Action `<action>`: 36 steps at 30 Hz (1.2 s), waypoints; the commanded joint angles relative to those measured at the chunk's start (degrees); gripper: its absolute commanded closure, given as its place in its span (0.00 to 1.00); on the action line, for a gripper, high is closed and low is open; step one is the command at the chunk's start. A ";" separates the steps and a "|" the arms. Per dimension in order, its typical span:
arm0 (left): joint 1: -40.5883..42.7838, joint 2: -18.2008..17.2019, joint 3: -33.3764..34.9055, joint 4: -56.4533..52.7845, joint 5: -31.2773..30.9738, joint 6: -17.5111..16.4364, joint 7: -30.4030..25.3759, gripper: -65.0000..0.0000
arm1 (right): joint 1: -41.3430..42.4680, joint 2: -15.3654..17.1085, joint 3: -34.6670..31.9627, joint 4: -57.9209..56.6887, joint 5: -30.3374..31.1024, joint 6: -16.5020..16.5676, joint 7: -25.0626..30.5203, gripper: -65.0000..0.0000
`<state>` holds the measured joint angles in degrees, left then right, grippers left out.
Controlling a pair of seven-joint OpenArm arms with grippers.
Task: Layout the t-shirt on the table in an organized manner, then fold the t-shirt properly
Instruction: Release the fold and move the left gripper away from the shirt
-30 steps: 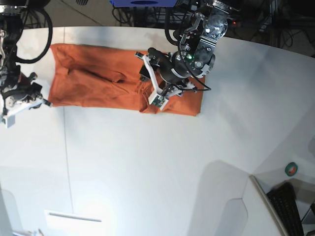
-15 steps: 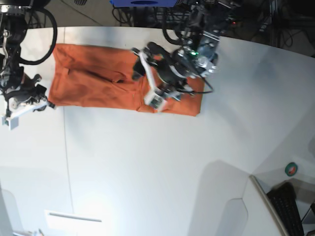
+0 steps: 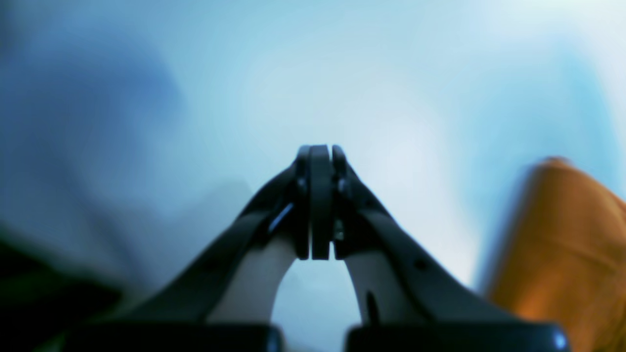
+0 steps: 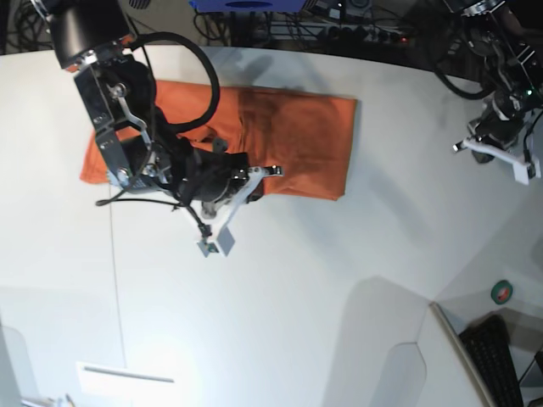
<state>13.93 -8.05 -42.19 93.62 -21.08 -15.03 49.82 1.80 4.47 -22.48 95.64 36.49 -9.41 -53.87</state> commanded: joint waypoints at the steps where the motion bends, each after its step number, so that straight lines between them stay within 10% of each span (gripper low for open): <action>1: 0.44 -2.19 0.22 -0.75 -2.96 -0.49 -0.64 1.00 | 2.20 -0.38 0.11 -1.61 -0.14 0.13 0.90 1.00; 8: 4.40 -4.47 1.18 -0.13 -9.38 -0.49 -0.64 1.00 | 6.06 -1.88 -2.88 -17.35 -0.23 0.13 7.23 1.00; 23: -4.66 -1.75 36.61 0.31 -9.38 -0.31 -0.72 1.00 | 3.69 0.41 -2.71 -20.34 -0.14 0.13 11.71 1.00; 30: -12.83 0.36 37.14 -19.29 -9.38 -0.31 -2.31 1.00 | 3.69 0.67 -2.71 -20.34 -0.14 0.13 11.71 1.00; 36: -8.35 -1.04 35.73 -11.38 -9.82 -0.31 -6.26 1.00 | 1.93 1.82 -1.04 -13.13 0.04 -0.22 9.87 1.00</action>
<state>6.07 -8.49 -6.11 81.62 -30.55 -15.22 44.36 2.79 5.96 -24.01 81.49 36.05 -9.93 -45.01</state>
